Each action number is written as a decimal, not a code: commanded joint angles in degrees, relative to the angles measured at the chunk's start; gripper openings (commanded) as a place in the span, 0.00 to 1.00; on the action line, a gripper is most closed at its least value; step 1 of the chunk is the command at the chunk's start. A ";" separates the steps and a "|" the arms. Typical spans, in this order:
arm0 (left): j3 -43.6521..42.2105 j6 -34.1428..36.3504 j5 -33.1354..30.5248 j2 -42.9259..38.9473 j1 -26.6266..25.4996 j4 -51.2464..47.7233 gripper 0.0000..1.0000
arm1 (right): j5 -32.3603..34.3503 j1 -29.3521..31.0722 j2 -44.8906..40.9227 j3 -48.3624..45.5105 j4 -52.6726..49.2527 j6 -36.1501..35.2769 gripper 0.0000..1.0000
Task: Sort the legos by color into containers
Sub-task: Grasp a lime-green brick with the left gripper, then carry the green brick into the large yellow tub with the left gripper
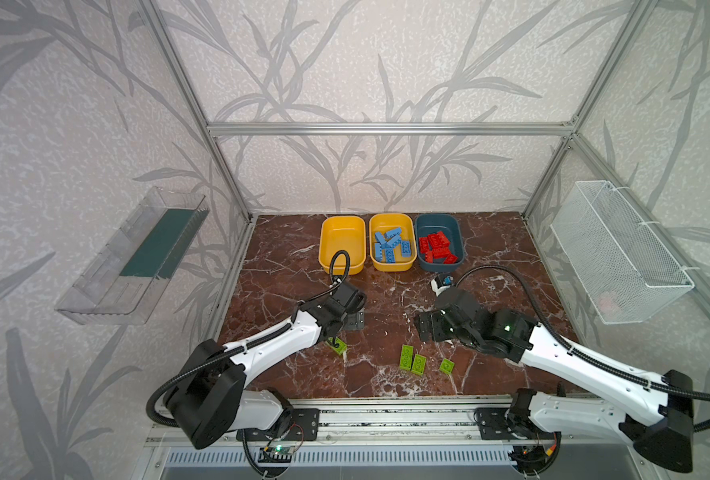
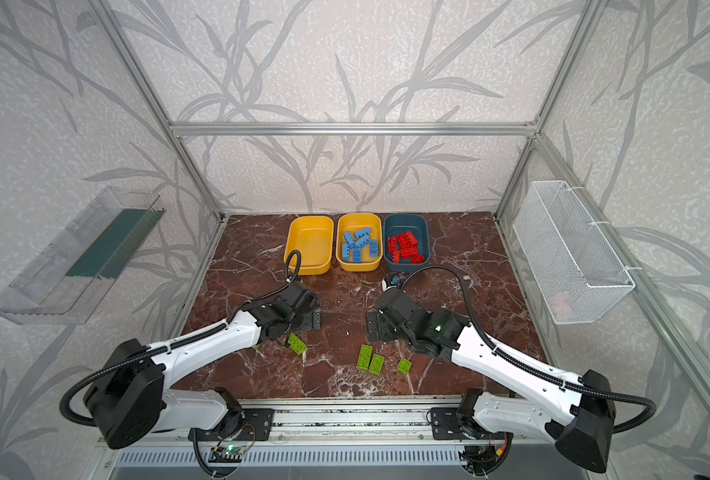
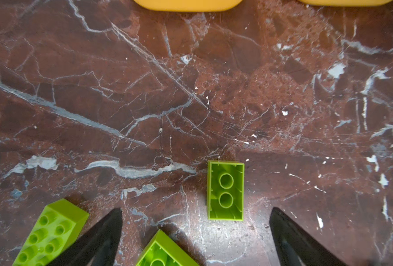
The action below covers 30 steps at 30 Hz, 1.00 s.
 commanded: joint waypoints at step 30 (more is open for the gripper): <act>17.72 0.56 -0.87 17.39 0.96 -6.99 0.29 | -7.32 -10.02 -7.22 -11.32 7.54 -2.91 0.99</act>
